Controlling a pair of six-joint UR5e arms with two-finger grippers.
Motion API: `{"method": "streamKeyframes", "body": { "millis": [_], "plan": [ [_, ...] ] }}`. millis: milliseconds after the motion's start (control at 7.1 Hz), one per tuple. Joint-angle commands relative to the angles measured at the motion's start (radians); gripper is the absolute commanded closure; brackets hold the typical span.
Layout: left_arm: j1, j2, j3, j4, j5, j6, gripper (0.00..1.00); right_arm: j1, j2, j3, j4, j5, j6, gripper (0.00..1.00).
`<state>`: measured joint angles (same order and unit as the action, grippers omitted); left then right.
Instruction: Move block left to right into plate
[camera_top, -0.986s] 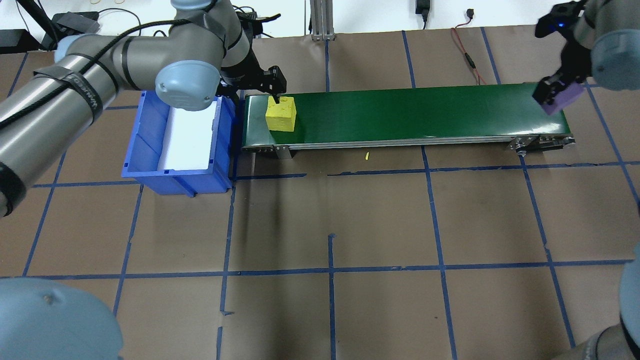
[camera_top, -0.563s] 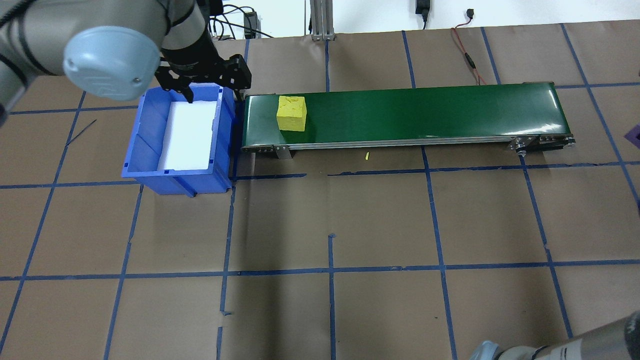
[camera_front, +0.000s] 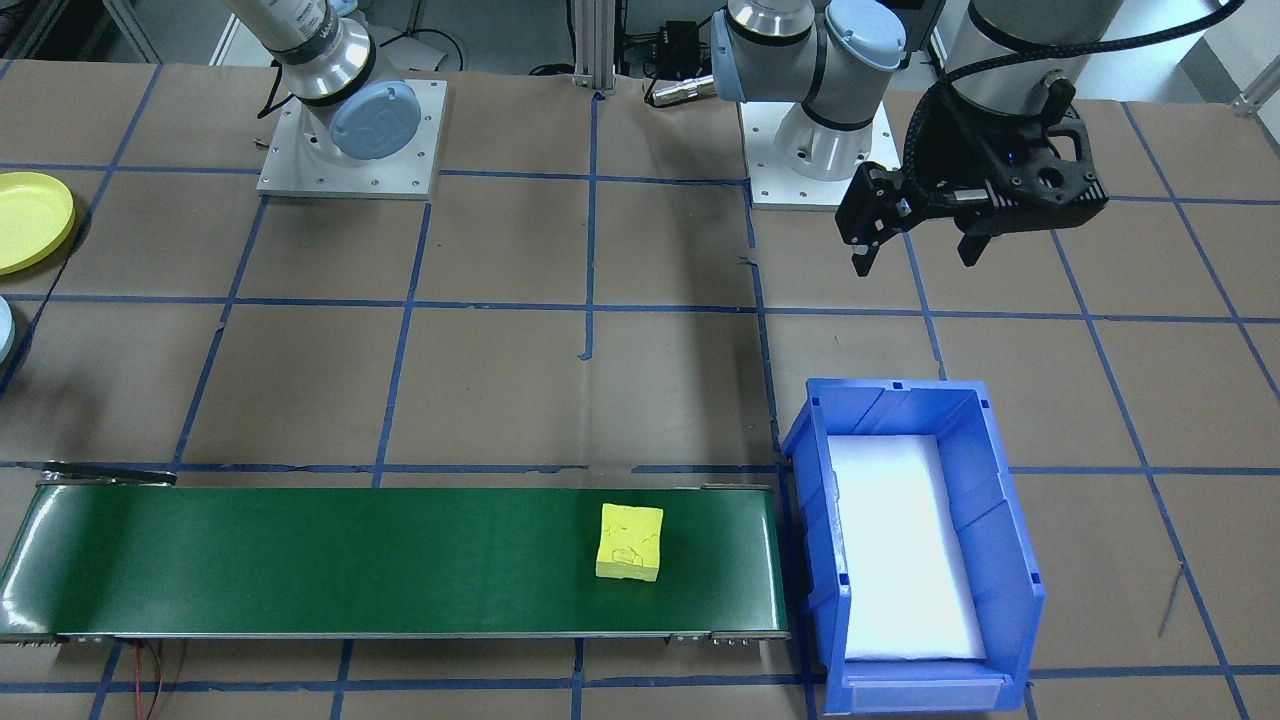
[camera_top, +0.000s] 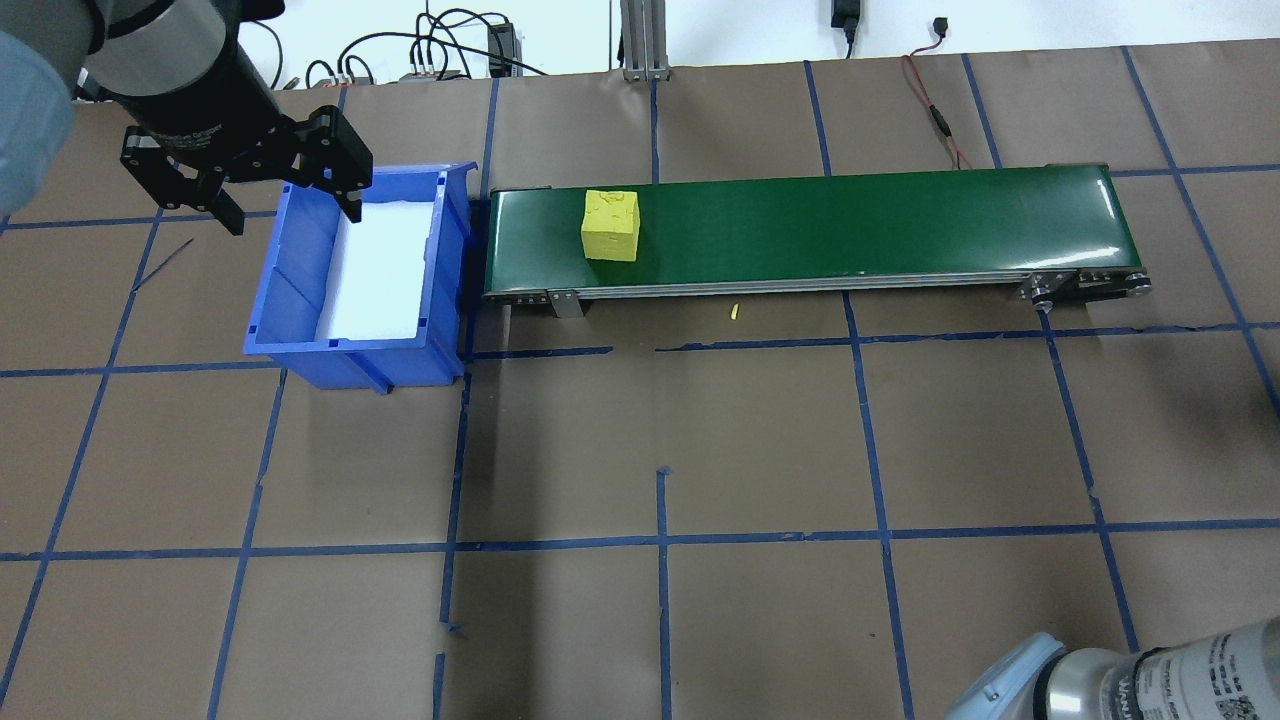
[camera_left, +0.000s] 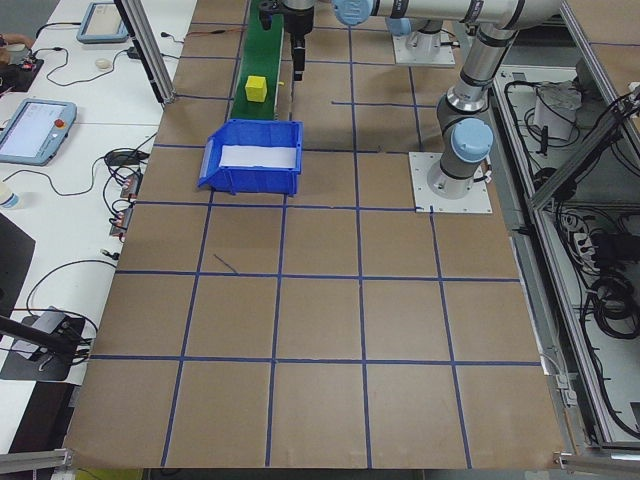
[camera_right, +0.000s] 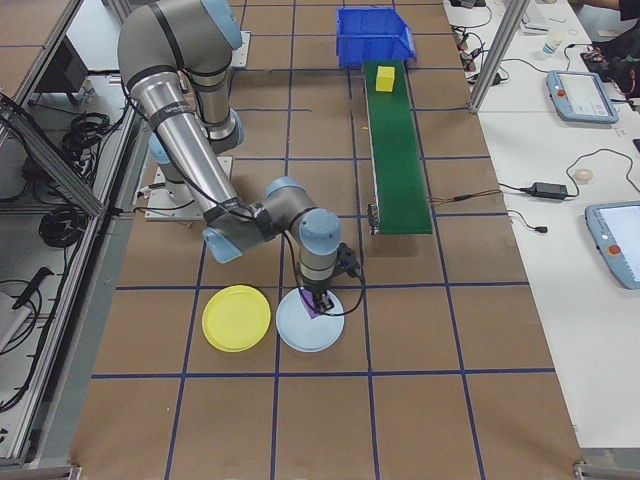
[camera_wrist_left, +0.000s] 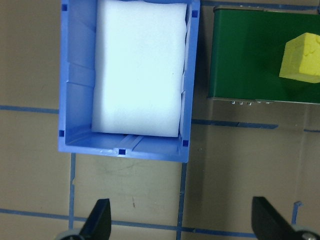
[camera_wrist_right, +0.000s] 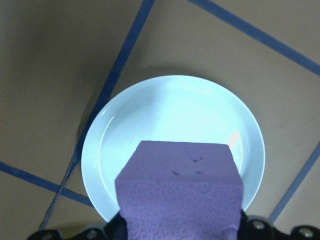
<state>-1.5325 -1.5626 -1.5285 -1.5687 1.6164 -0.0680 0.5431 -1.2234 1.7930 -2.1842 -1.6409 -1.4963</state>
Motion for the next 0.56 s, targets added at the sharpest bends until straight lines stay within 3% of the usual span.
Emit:
{"method": "streamKeyframes", "body": {
  "millis": [0, 141, 423],
  "plan": [
    [0.011, 0.015, -0.002, -0.013, -0.032, 0.002, 0.00, -0.045, 0.041, 0.043, -0.040, 0.015, -0.010, 0.18],
    [-0.004, 0.015, -0.001, -0.023, -0.032, 0.002, 0.00, -0.045, 0.039, 0.045, -0.039, 0.015, 0.014, 0.00],
    [0.011, 0.015, 0.005, -0.060, -0.032, 0.090, 0.00, -0.028, 0.012, 0.031, -0.031, 0.016, 0.103, 0.00]
  ]
}}
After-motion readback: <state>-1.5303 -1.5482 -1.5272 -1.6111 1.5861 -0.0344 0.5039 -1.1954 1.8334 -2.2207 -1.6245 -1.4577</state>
